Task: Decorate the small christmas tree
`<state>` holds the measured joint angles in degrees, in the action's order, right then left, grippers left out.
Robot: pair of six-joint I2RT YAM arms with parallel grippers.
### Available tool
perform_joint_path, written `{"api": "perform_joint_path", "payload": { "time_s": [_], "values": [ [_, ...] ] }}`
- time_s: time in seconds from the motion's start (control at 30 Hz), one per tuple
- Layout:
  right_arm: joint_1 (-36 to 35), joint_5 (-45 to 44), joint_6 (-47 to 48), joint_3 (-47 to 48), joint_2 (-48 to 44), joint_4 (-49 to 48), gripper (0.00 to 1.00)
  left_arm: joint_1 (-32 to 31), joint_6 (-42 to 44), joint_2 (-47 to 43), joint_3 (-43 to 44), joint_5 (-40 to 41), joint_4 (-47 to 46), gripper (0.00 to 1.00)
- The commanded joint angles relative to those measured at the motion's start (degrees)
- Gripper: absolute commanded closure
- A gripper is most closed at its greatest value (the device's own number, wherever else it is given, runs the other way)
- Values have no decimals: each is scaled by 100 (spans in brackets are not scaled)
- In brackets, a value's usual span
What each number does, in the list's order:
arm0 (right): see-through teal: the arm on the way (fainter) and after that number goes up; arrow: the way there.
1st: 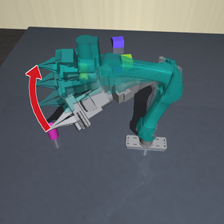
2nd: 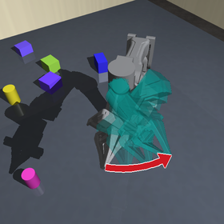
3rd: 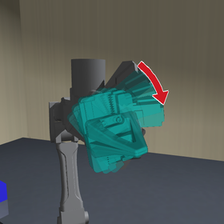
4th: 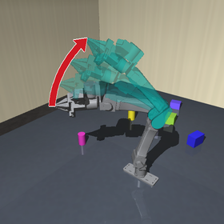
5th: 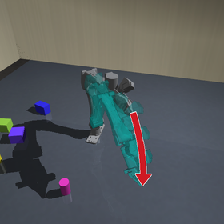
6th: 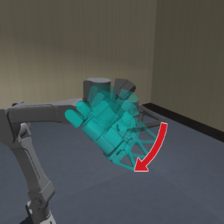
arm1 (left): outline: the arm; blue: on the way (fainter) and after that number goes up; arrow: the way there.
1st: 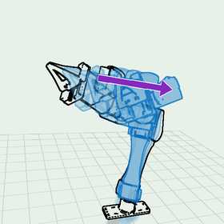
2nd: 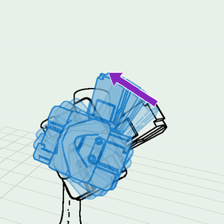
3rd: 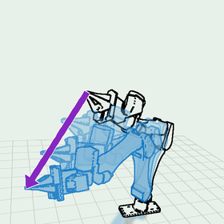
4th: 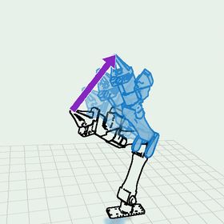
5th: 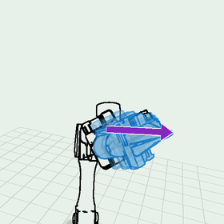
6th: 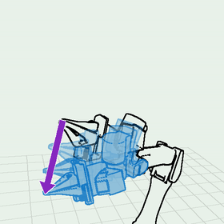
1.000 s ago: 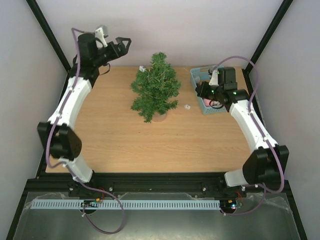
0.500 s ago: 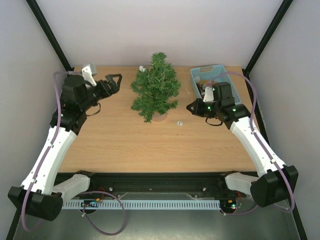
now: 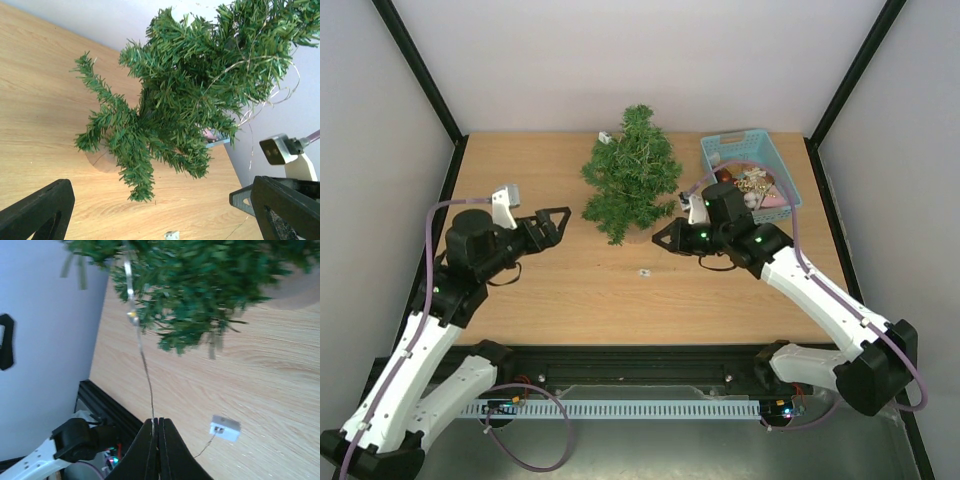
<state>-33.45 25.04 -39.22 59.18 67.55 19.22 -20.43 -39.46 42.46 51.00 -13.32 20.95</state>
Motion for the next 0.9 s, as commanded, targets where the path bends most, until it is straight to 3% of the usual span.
{"api": "perform_joint_path", "payload": {
  "time_s": [0.0, 0.43, 0.87],
  "values": [
    [-363, -13, -616, 73, 134, -738, 99, -36, -154, -375, -418, -236, 77, 1],
    [-1340, -409, -1158, 1157, 1107, -1304, 99, -120, -229, -1446, -1216, -795, -281, 5],
    [-1515, -407, -1694, 1406, 1398, -2041, 99, -408, -118, -1694, -1817, -966, -838, 10]
  ]
}}
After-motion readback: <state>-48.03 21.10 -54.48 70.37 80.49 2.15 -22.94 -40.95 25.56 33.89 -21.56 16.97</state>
